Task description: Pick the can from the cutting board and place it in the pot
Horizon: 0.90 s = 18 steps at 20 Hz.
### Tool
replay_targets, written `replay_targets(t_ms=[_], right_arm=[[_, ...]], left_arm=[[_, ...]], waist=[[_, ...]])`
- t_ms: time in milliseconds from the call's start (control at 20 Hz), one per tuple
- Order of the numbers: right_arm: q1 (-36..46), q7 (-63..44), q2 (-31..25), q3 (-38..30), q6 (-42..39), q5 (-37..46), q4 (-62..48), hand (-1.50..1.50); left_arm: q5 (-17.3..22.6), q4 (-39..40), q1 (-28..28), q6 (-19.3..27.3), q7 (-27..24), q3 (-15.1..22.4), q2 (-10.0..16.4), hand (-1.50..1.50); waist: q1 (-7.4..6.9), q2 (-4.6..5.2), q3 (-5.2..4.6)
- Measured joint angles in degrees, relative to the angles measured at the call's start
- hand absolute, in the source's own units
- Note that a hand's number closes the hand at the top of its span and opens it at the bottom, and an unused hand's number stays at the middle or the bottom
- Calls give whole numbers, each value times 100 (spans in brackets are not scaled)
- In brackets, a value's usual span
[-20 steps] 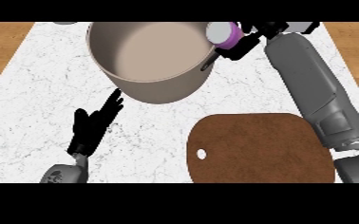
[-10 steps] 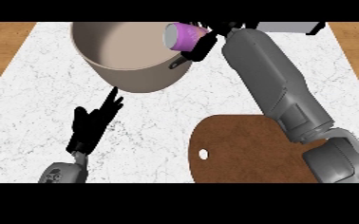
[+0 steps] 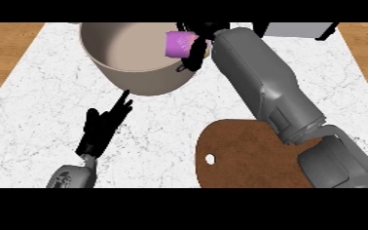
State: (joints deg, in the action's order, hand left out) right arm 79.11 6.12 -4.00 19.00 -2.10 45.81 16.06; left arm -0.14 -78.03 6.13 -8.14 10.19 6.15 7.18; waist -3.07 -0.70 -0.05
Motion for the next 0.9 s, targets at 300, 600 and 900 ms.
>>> replay_targets(t_ms=[300, 600, 900], right_arm=[[160, -759, 57, 123, -940, 0, -393, -150], [-108, -622, -58, -359, -576, -572, -43, -150], [-418, -212, 145, -1490, 128, -1828, 390, -150]], left_arm=[[19, 65, 86, -128, -90, 24, 13, 0], [-11, 76, 114, -130, -102, 58, -24, 0], [-1, 33, 176, -155, -112, 37, -5, 0]], waist=[[-114, -11, -9], [-134, 5, 2], [-164, 97, 23]])
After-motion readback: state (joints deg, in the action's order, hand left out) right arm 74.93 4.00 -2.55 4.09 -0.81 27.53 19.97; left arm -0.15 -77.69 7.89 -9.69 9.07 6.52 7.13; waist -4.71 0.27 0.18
